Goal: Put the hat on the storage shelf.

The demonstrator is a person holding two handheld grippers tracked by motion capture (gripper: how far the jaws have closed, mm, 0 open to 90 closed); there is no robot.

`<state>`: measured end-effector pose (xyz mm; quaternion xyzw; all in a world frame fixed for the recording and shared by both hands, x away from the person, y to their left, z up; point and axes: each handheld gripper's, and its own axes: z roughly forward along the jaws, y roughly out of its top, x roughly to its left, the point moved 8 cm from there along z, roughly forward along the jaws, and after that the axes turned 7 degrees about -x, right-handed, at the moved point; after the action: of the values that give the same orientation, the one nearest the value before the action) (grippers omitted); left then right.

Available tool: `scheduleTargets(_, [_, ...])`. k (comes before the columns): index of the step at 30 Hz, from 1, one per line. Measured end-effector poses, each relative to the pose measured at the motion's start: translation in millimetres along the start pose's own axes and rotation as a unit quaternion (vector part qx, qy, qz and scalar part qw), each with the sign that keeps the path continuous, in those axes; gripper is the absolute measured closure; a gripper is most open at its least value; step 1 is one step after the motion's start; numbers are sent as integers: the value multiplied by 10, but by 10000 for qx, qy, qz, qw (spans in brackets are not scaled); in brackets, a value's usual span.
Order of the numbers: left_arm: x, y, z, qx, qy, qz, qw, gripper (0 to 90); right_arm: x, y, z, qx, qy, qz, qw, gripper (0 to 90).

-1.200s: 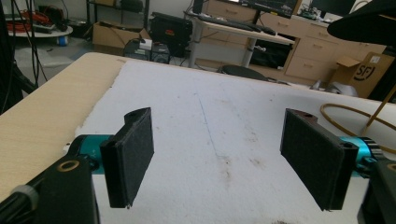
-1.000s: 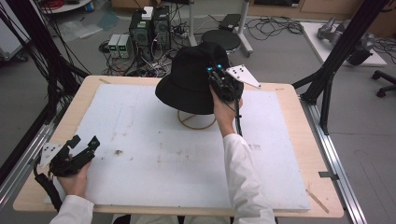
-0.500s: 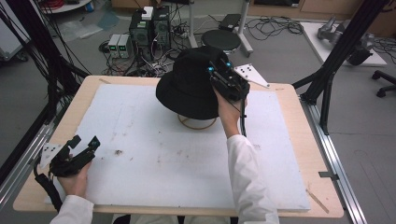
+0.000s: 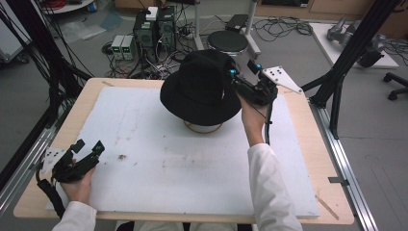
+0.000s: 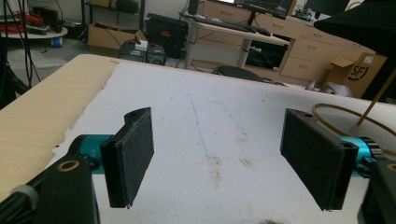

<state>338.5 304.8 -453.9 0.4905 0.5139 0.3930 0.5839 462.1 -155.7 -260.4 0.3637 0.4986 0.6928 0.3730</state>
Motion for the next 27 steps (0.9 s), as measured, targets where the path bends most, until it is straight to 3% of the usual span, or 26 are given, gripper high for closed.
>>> scheduleTargets(4, [5, 4, 2, -15, 10, -22, 10000, 260, -103, 62, -180, 50, -142, -228, 9996, 268])
scheduleTargets(8, [26, 12, -6, -25, 47, -30, 10000, 260, -148, 87, -294, 72, -194, -284, 9994, 246])
scheduleTargets(18, [17, 12, -8, -26, 40, -56, 10000, 260, -156, 104, -710, 186, -320, -635, 9973, 196])
scheduleTargets(27, [26, 16, -28, -41, 67, -71, 9999, 261, -164, -19, -1049, 603, -466, -614, 9952, 181])
